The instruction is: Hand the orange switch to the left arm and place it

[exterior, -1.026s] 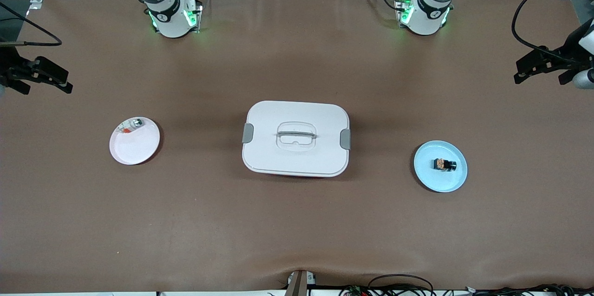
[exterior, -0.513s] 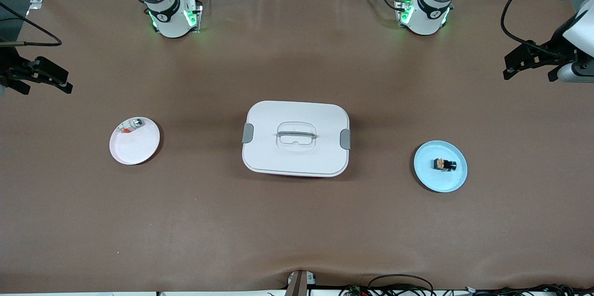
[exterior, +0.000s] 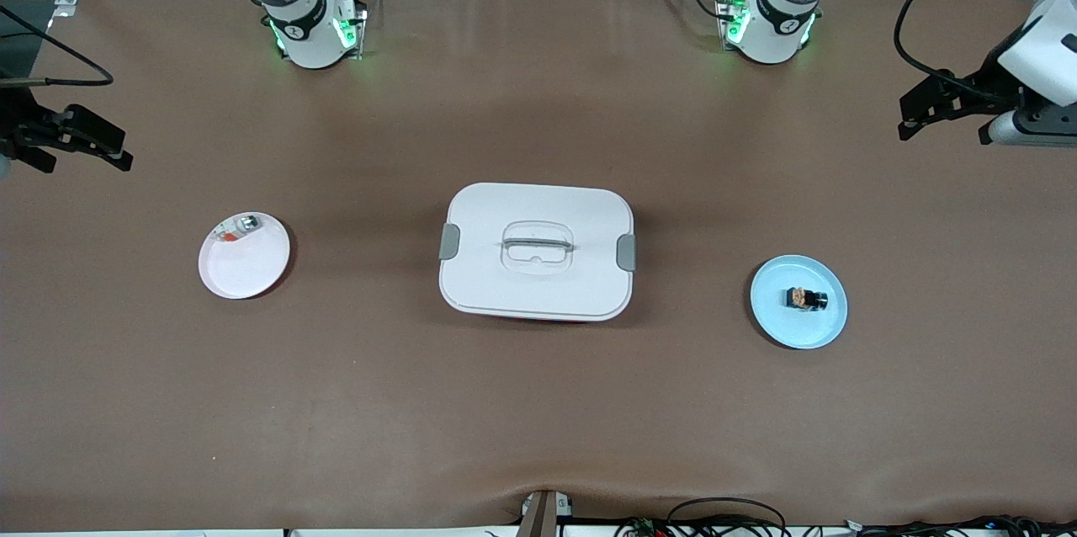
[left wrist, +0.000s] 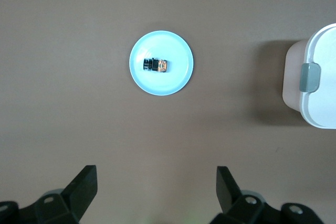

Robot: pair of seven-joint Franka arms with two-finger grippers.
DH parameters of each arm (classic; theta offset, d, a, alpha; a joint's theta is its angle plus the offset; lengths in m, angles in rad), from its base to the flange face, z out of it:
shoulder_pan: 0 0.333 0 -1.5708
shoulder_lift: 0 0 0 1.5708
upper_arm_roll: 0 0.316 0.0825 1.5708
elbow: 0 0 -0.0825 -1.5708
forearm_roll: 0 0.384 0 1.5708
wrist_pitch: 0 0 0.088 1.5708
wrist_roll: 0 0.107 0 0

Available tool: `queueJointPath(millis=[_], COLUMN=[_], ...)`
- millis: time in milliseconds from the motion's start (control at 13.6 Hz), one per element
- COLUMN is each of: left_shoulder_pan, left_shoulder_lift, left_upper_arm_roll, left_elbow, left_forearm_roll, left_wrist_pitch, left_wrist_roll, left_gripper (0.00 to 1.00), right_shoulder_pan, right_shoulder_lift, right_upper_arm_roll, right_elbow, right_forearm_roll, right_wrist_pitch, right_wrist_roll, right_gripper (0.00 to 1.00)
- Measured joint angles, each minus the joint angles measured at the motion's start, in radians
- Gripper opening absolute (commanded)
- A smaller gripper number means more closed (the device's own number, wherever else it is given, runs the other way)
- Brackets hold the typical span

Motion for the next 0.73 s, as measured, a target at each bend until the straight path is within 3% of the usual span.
queueJointPath(millis=[733], left_shoulder_pan=[0.006], left_shoulder_lift=[-0.024], left_upper_arm_roll=[0.0], left_elbow=[-0.015], left_forearm_roll=[0.0], left_wrist_pitch=[0.002], left_wrist_roll=[-0.013], left_gripper=[1.0], right_shoulder_pan=[0.0], right_shoulder_lift=[0.008], right_upper_arm_roll=[0.0], right_elbow=[0.002], right_forearm_roll=[0.0], right_wrist_pitch=[0.0], right_wrist_roll=[0.0], right_gripper=[1.0])
